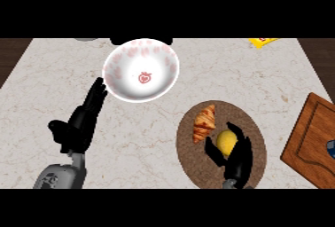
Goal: Pick the lemon from the placemat and place it in the bowl
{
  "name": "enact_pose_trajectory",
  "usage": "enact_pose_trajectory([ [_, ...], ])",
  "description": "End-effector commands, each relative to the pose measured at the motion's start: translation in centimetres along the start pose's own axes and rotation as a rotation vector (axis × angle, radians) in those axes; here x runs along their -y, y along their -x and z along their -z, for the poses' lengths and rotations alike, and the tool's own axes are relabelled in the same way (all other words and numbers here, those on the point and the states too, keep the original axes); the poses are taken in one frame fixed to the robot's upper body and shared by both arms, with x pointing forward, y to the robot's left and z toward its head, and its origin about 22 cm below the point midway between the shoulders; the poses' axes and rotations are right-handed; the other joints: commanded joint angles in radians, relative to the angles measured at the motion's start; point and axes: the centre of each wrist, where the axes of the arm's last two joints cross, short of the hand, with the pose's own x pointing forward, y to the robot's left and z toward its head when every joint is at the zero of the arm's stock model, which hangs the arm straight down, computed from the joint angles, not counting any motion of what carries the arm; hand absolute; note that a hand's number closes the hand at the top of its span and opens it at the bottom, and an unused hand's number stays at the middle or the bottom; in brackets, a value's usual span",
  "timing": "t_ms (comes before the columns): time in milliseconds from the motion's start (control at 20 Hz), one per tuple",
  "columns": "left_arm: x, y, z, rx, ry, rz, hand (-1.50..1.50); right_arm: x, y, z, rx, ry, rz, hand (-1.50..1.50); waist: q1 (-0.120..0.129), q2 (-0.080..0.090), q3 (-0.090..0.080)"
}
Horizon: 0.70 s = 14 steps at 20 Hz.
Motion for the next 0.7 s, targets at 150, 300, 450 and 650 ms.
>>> enact_pose_trajectory([
  [150, 0.6, -0.1, 0.4, 0.004, 0.007, 0.009, 0.0, -2.9, 0.9, 0.2, 0.083, -0.092, -0.13, 1.5, 0.003, 0.004, 0.004],
  [300, -0.5, -0.7, 0.5, 0.01, -0.019, 0.009, 0.0, -1.3, -1.2, -0.9, 0.09, -0.097, -0.052, 1.5, -0.002, 0.002, 0.004],
  [450, -0.1, -0.3, 0.7, 0.03, 0.022, 0.022, 0.0, -5.3, -4.9, -3.7, 0.208, -0.183, -0.043, 1.5, 0.055, 0.01, 0.005],
  [650, 3.2, -1.6, 1.3, 0.057, 0.151, -0.013, 0.0, -5.7, -11.1, -5.2, 0.399, -0.285, -0.033, 1.5, 0.178, 0.028, 0.006],
])
